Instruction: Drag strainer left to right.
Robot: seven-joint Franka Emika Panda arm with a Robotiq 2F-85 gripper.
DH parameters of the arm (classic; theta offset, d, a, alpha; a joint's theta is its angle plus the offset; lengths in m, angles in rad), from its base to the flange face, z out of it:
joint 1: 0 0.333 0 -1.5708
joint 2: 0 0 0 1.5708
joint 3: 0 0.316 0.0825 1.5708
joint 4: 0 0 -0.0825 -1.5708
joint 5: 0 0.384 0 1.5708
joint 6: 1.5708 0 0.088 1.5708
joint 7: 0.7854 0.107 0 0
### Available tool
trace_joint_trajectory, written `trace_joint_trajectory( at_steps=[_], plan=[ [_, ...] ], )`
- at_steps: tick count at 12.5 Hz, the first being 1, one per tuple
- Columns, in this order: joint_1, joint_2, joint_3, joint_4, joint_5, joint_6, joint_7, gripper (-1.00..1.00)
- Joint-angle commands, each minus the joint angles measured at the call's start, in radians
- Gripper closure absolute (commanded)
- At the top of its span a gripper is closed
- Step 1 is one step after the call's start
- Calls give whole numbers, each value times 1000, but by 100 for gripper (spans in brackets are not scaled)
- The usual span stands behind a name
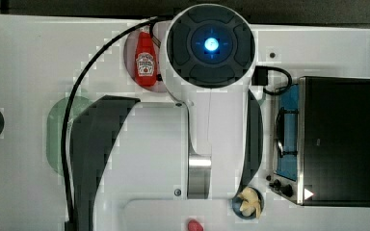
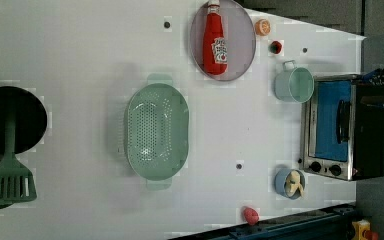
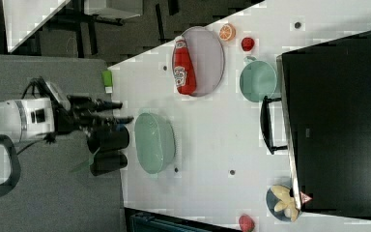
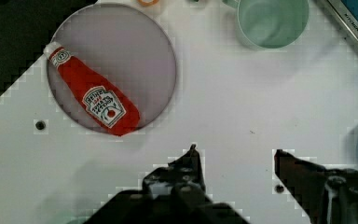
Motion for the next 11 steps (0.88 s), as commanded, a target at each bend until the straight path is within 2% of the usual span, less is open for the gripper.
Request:
trace_joint_trajectory(
  at_steps=[1,3,7,11],
  plan=[
    [-41,-220,-25,-17,-29,-184,130,-60],
    [-32,-220,-9,-17,-20,-174,130,-99],
    [18,-200,132,-18,28,-173,157,-100],
    [32,-146,328,-27,28,-142,469,-100]
  ],
)
